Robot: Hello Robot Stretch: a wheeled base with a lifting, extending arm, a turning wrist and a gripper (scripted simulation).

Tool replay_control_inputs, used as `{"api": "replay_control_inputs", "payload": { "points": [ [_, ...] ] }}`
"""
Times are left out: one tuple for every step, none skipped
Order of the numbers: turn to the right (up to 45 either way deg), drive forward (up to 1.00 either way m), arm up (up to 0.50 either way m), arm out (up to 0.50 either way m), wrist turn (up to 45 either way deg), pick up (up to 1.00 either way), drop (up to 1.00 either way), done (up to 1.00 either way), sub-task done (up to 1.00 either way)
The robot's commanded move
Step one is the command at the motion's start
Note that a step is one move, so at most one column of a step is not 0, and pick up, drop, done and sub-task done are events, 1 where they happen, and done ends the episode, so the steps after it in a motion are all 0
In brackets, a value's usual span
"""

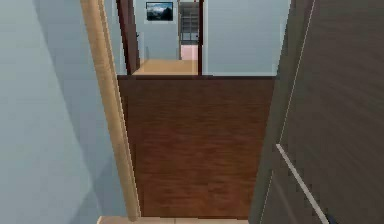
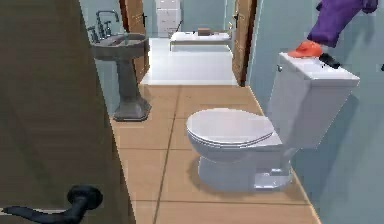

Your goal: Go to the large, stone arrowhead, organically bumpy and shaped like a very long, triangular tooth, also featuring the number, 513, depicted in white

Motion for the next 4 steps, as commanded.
{"api": "replay_control_inputs", "payload": {
  "points": [
    [0.0,0.60,0.00,0.00,0.0,0.00,0.00,0.00,0.00],
    [21.0,0.00,0.00,0.00,0.0,0.00,0.00,0.00,0.00],
    [0.0,0.95,0.00,0.00,0.0,0.00,0.00,0.00,0.00],
    [33.0,0.00,0.00,0.00,0.0,0.00,0.00,0.00,0.00]
  ]
}}
